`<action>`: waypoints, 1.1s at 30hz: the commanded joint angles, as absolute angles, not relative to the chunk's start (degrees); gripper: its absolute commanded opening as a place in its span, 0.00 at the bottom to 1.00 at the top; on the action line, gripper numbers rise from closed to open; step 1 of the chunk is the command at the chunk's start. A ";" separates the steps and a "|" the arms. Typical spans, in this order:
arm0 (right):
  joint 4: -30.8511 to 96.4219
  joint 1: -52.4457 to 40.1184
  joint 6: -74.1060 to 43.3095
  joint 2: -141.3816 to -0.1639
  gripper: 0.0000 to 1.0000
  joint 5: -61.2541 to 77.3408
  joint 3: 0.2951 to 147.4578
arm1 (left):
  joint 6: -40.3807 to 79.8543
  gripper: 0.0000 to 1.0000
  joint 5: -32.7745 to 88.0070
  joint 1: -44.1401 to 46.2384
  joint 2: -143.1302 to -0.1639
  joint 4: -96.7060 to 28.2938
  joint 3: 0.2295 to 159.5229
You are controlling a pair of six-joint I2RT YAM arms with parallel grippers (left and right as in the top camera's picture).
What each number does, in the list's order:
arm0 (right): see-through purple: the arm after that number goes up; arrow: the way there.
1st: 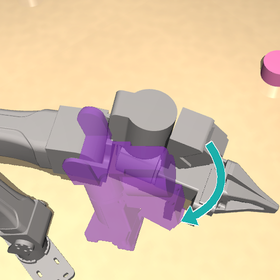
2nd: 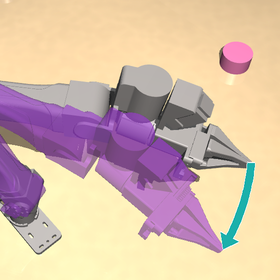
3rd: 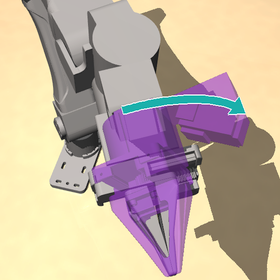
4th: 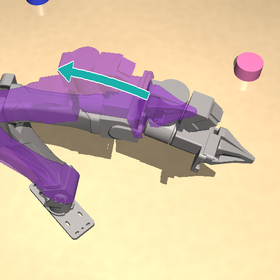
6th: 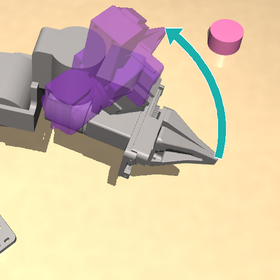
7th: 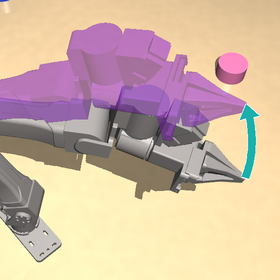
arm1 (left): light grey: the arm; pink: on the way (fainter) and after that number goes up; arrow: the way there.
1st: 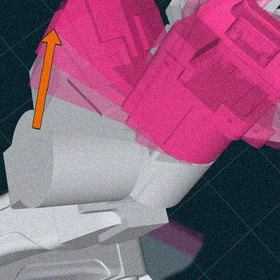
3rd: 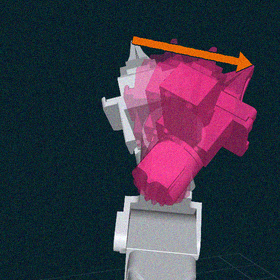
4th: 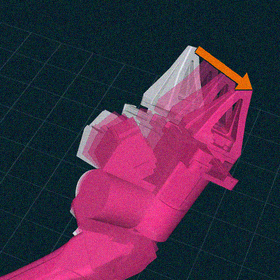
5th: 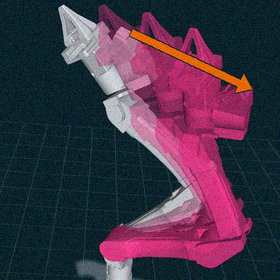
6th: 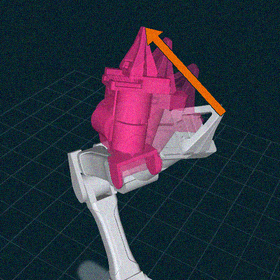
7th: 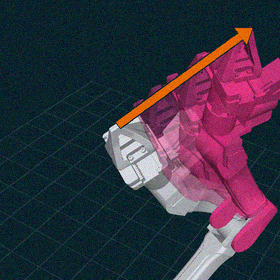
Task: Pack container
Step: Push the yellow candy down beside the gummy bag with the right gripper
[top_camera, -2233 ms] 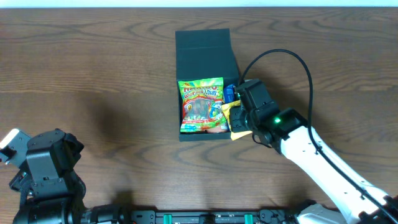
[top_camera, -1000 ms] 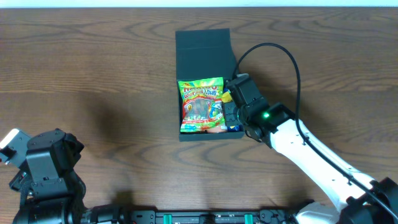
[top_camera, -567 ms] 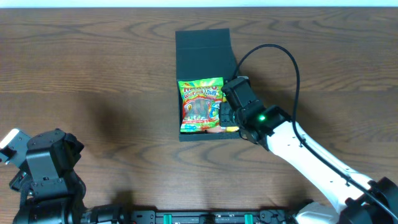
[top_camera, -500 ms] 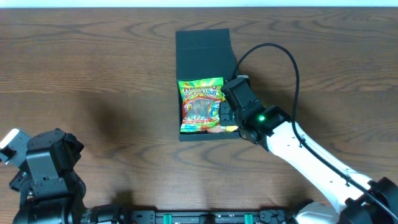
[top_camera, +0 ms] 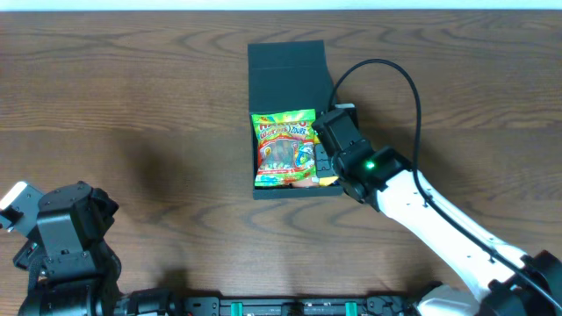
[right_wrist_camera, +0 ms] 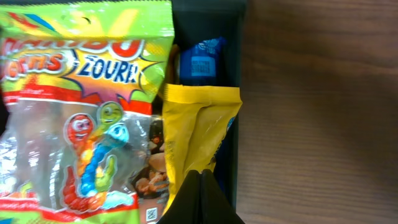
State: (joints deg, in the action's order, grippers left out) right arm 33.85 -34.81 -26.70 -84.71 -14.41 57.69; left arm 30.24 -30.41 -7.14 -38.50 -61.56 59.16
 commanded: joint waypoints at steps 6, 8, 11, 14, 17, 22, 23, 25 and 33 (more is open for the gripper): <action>31.38 -35.29 -26.33 -91.59 0.02 -12.62 58.76 | 30.89 0.95 -31.03 -7.53 -38.44 -61.76 59.75; 30.81 -35.29 -26.28 -92.97 0.01 -12.62 58.76 | 30.89 0.95 -31.03 -7.53 -38.44 -61.76 59.75; 30.85 -35.29 -26.28 -95.24 0.02 -12.64 58.76 | 30.89 0.95 -31.03 -7.53 -38.44 -61.76 59.75; 31.11 -35.29 -26.04 -94.61 0.02 -14.22 58.83 | 30.89 0.95 -31.03 -7.53 -38.44 -61.76 59.75; 31.77 -35.29 -25.78 -91.46 0.01 -15.27 58.85 | 30.89 0.95 -31.05 -7.53 -38.44 -61.76 59.75; 33.43 -35.29 -25.34 -82.28 0.02 -17.08 58.85 | 30.89 0.95 -31.03 -7.53 -38.44 -61.76 59.75; 33.39 -35.29 -24.93 -80.75 0.02 -17.39 58.85 | 30.89 0.95 -31.03 -7.53 -38.44 -61.76 59.75; 33.32 -35.20 -24.73 -78.89 0.01 -18.48 58.85 | 30.89 0.95 -31.03 -7.53 -38.44 -61.76 59.75; 30.20 -33.41 -24.73 -86.26 0.01 -18.61 58.76 | 30.89 0.95 -31.03 -7.53 -38.44 -61.76 59.75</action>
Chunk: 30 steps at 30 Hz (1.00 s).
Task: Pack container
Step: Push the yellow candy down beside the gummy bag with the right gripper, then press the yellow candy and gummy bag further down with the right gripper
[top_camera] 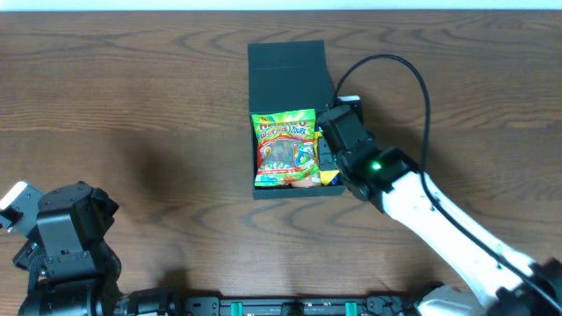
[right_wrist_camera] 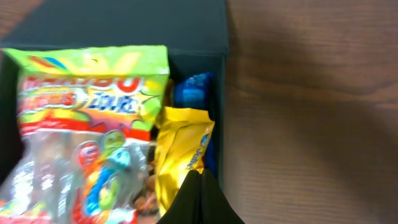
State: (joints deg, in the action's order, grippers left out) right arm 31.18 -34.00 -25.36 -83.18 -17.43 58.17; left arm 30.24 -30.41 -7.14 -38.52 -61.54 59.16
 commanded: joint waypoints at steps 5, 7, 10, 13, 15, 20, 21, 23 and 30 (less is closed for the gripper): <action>25.74 -33.39 -24.53 -91.83 0.01 -18.61 58.76 | 30.89 0.95 -31.03 -7.53 -38.44 -61.76 59.75; 24.95 -33.41 -24.56 -93.38 0.02 -18.20 58.76 | 30.89 0.95 -31.03 -7.53 -38.44 -61.76 59.75; 25.15 -33.41 -24.56 -95.39 0.01 -17.12 58.76 | 30.89 0.95 -31.03 -7.53 -38.44 -61.78 59.75; 25.15 -33.43 -24.56 -97.32 0.02 -17.23 58.76 | 30.89 0.95 -31.03 -7.53 -38.44 -61.76 59.75; 24.34 -33.45 -23.81 -96.82 0.02 -18.06 58.94 | 30.89 0.95 -31.03 -7.53 -38.44 -61.76 59.75; 28.01 -34.24 -22.22 -89.84 0.01 -18.02 62.30 | 30.89 0.95 -31.03 -7.53 -38.44 -61.76 59.75; 28.69 -34.28 -21.69 -87.90 0.02 -18.02 63.05 | 30.89 0.95 -31.03 -7.53 -38.44 -61.76 59.75; 30.39 -34.26 -20.88 -84.09 0.01 -18.17 63.90 | 30.89 0.95 -31.03 -7.53 -38.44 -61.76 59.75; 46.13 -34.28 -26.61 -82.48 0.02 -14.98 63.53 | 30.89 0.95 -31.03 -7.53 -38.44 -61.76 59.75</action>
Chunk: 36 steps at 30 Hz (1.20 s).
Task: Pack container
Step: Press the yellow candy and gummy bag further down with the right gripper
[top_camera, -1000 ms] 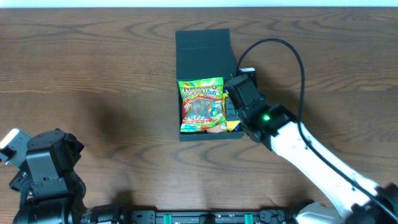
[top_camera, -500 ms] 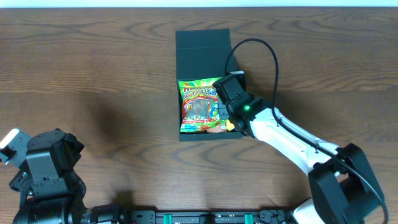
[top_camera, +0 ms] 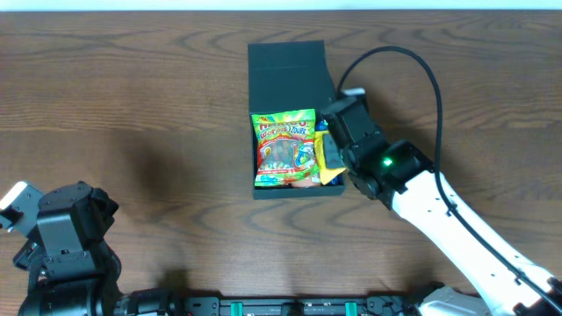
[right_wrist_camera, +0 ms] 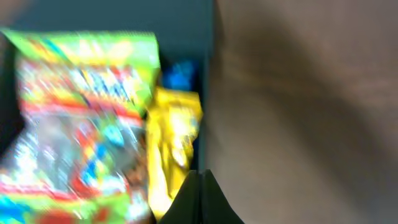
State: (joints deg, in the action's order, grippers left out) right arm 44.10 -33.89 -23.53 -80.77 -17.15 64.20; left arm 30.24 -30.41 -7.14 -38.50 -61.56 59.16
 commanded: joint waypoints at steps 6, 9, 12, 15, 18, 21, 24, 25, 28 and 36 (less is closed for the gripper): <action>42.13 -35.44 -29.69 -85.60 0.01 -11.09 60.27 | 30.89 0.95 -31.05 -7.53 -38.44 -61.76 59.75; 40.69 -35.99 -30.04 -88.36 0.01 -8.93 59.27 | 30.89 0.95 -31.05 -7.53 -38.44 -61.76 59.75; 40.58 -36.10 -30.22 -90.41 0.01 -8.91 59.27 | 30.89 0.95 -31.03 -7.53 -38.44 -61.76 59.75; 40.49 -36.10 -30.22 -92.82 0.01 -8.56 59.27 | 30.89 0.95 -31.03 -7.53 -38.44 -61.76 59.75; 39.35 -36.07 -30.15 -93.80 0.01 -8.78 59.27 | 30.89 0.95 -31.03 -7.53 -38.44 -61.76 59.75; 37.10 -36.10 -30.17 -93.56 0.01 -8.54 59.27 | 30.89 0.95 -31.03 -7.53 -38.44 -61.76 59.75; 36.88 -36.10 -29.87 -93.41 0.01 -7.38 59.51 | 30.89 0.95 -31.03 -7.53 -38.44 -61.76 59.75; 37.26 -36.12 -29.67 -93.19 0.01 -7.09 59.79 | 30.89 0.95 -31.03 -7.53 -38.44 -61.76 59.75; 38.61 -36.62 -29.28 -91.24 0.02 -7.38 61.10 | 30.89 0.95 -31.03 -7.53 -38.44 -61.76 59.75; 41.54 -36.40 -28.18 -91.09 0.01 -17.21 61.06 | 30.89 0.95 -31.03 -7.51 -38.44 -61.76 59.75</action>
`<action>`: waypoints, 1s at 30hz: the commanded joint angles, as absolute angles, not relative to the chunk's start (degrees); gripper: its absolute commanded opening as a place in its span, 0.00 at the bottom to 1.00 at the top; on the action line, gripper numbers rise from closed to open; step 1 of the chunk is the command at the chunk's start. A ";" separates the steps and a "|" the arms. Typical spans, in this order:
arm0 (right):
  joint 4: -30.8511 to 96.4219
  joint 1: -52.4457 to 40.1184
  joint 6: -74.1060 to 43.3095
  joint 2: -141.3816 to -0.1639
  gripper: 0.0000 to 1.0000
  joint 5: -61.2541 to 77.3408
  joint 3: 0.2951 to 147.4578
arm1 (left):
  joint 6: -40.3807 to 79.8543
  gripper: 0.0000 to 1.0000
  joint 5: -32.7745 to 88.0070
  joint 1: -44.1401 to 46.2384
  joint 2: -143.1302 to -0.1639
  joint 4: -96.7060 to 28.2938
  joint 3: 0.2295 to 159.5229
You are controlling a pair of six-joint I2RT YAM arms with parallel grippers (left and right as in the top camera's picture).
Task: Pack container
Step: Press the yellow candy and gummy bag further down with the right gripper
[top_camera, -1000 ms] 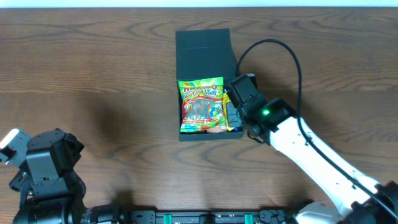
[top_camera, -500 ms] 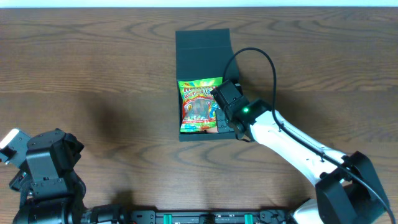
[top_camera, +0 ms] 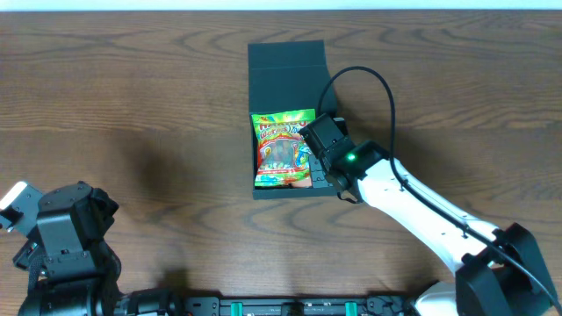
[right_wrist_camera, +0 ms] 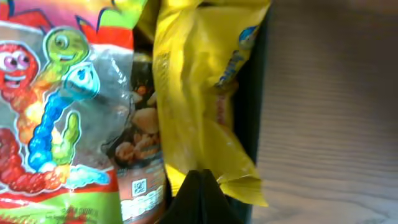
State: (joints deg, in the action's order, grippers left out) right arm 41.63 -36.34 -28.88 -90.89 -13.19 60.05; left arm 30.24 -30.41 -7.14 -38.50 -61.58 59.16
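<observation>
The black box (top_camera: 255,167) stands mid-table with its lid (top_camera: 286,77) folded open at the back. Inside lies a green gummy-worm bag (top_camera: 279,149), also filling the left of the right wrist view as the gummy bag (right_wrist_camera: 62,106). Beside it a yellow packet (right_wrist_camera: 199,81) leans along the box's right wall (right_wrist_camera: 250,130), with a dark snack packet (right_wrist_camera: 140,137) tucked between the two. My right gripper (right_wrist_camera: 199,175) is shut, tips together, low over the yellow packet's near end. In the overhead view the right gripper (top_camera: 314,149) covers that packet. The left arm (top_camera: 61,233) rests at the front left.
Bare wooden table (right_wrist_camera: 329,112) lies right of the box wall. The right arm's black cable (top_camera: 369,79) loops above the box's right side. The white right forearm (top_camera: 421,206) runs off to the front right.
My right gripper was shut, higher up at the box's right wall. Now it is lower and further left, inside the box, close over the yellow packet. The left arm has not moved.
My right gripper was shut low over the yellow packet in the box. Then it stood higher, with the blue and yellow packets in view. Then it was over the box's right edge. Now it is down on the yellow packet again, still shut.
</observation>
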 commanded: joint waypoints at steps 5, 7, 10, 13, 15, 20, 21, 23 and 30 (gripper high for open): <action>40.05 -36.40 -28.18 -94.02 0.02 -18.52 59.59 | 30.89 0.95 -31.03 -7.53 -38.44 -61.76 59.75; 39.29 -36.47 -28.21 -95.53 0.01 -18.55 59.05 | 30.89 0.95 -31.03 -7.53 -38.44 -61.76 59.75; 38.41 -36.53 -28.21 -96.27 0.01 -18.55 59.07 | 30.89 0.95 -31.03 -7.53 -38.44 -61.76 59.75; 37.28 -36.91 -28.21 -96.27 0.01 -18.39 59.07 | 30.89 0.95 -31.03 -7.53 -38.44 -61.76 59.75; 37.26 -37.17 -28.21 -96.29 0.01 -18.17 59.07 | 30.89 0.95 -31.03 -7.53 -38.44 -61.76 59.75; 38.46 -37.41 -28.21 -96.47 0.01 -17.87 59.07 | 30.89 0.95 -31.03 -7.53 -38.44 -61.76 59.75; 39.16 -37.78 -28.23 -96.47 0.01 -17.04 59.07 | 30.89 0.95 -31.03 -7.53 -38.44 -61.76 59.75; 39.97 -38.33 -28.42 -96.47 0.01 -15.92 59.05 | 30.89 0.95 -31.05 -7.53 -38.44 -61.76 59.75; 39.18 -38.79 -30.20 -96.47 0.02 -14.55 59.07 | 30.89 0.95 -31.03 -7.53 -38.44 -61.76 59.75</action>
